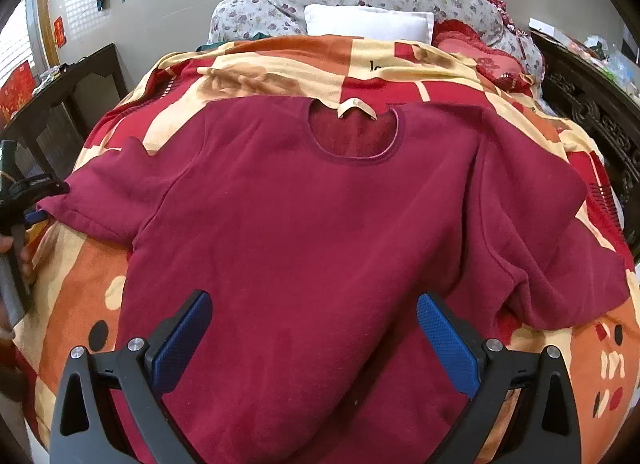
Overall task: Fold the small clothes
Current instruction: 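Grasp the sweatshirt's side edge and sleeve with the left gripper, then fold the held side over the body toward the collar's center, release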
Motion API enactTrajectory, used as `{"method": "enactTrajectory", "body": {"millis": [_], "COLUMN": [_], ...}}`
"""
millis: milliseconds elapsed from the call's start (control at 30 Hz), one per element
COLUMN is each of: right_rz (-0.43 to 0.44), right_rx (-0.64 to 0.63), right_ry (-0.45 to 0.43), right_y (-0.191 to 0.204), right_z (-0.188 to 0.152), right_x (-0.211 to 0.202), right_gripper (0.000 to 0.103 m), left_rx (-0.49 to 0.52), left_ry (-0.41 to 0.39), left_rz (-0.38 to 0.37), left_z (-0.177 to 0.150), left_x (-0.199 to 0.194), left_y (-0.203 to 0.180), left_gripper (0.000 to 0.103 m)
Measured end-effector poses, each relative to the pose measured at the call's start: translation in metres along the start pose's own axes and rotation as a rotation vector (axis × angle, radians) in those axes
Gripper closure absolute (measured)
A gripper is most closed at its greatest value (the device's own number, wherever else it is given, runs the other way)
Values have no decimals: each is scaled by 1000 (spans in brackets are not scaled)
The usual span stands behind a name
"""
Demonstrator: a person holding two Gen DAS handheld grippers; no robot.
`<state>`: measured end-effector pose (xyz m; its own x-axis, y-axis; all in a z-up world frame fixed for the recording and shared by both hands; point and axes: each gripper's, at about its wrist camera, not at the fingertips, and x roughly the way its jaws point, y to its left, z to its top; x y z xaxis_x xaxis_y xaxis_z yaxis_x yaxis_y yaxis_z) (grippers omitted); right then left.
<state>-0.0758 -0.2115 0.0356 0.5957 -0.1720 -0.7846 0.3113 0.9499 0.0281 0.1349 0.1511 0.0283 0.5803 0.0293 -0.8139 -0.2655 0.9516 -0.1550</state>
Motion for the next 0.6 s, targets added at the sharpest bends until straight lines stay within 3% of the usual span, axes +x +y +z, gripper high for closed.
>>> {"method": "enactTrajectory", "body": {"millis": [67,200,267,433,600], "right_rz": [3,21,21,15,9], "right_rx": [10,33,59,138,190], "right_ry": [4,-7,-23,-46,-51], "right_y": [-3,-13,-23,-53,-75], "right_z": [0,1,2,2,-3], "right_x": [0,-5,-11,-24,-33], "right_gripper": [0,0,0,0,0], "left_rx": [-7,60,117,295,456], "left_ry": [-8,-142,-198,-253,-200], "left_rz": [5,-57,-154,-396,-531], "left_z": [3,2,-5,-44,-98], "left_x": [-6,-57,-94,-167,-190], "left_y": [-2,-28,-54,-133,-203], "left_gripper": [91,94,95,95,95]}}
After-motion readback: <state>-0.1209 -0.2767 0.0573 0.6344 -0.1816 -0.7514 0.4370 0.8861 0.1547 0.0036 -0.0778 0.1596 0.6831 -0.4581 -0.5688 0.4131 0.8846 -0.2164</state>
